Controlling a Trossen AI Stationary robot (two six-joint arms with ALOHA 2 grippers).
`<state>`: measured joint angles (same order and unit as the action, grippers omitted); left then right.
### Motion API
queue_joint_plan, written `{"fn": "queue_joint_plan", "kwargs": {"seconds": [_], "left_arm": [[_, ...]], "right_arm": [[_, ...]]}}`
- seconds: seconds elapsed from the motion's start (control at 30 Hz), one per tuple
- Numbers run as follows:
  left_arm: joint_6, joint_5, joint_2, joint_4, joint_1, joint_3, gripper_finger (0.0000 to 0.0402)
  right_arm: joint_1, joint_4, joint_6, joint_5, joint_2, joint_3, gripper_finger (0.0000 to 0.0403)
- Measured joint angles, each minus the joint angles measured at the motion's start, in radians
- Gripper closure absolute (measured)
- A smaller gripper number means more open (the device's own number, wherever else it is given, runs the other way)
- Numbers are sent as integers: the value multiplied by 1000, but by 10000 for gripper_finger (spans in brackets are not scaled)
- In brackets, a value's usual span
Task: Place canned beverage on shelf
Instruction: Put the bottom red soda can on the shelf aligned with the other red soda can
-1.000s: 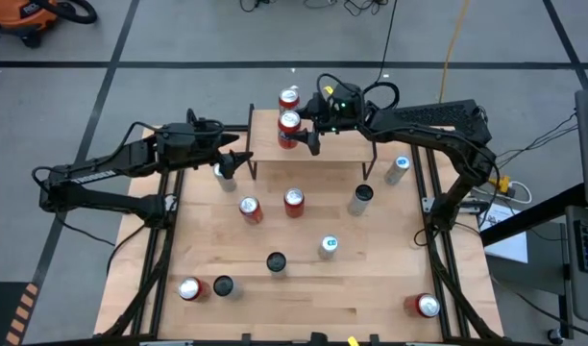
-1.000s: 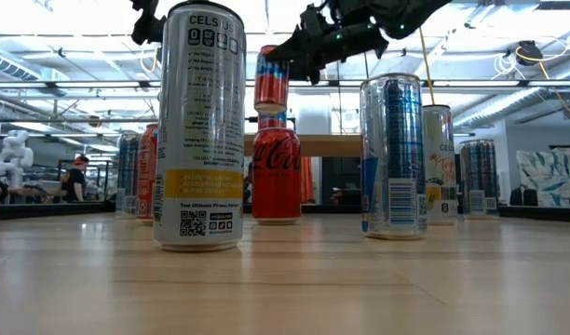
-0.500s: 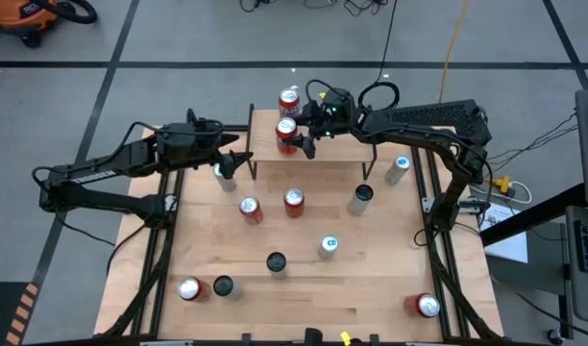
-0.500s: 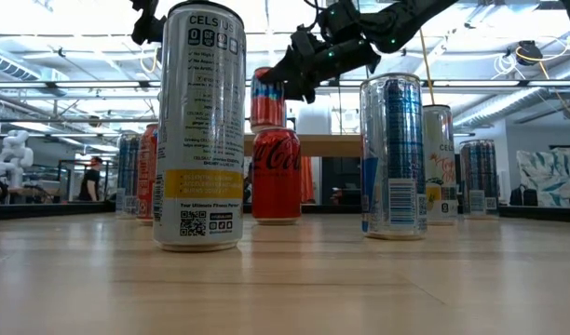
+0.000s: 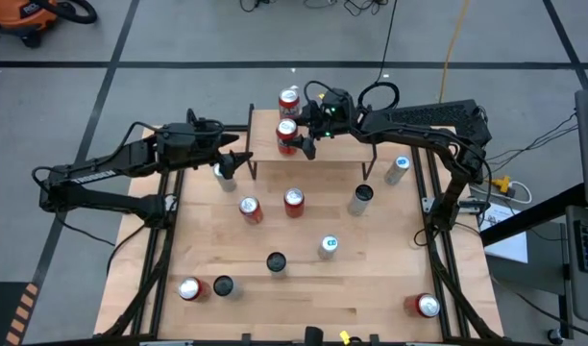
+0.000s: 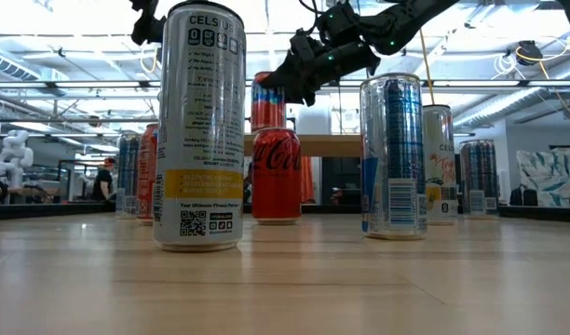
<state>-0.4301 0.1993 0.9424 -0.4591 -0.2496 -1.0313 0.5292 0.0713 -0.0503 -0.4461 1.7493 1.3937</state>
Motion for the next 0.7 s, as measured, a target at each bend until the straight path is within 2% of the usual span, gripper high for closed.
{"fn": "queue_joint_plan", "kwargs": {"seconds": [0.33,0.57,0.7], "left_arm": [[-1,0,0,0,0,0,4],[-1,0,0,0,0,0,4],[-2,-8,0,0,0,0,4]], "right_arm": [[4,9,-14,28,-2,0,45],[15,-10,4,33,-49,0,32],[20,-80,36,54,-105,0,32]]}}
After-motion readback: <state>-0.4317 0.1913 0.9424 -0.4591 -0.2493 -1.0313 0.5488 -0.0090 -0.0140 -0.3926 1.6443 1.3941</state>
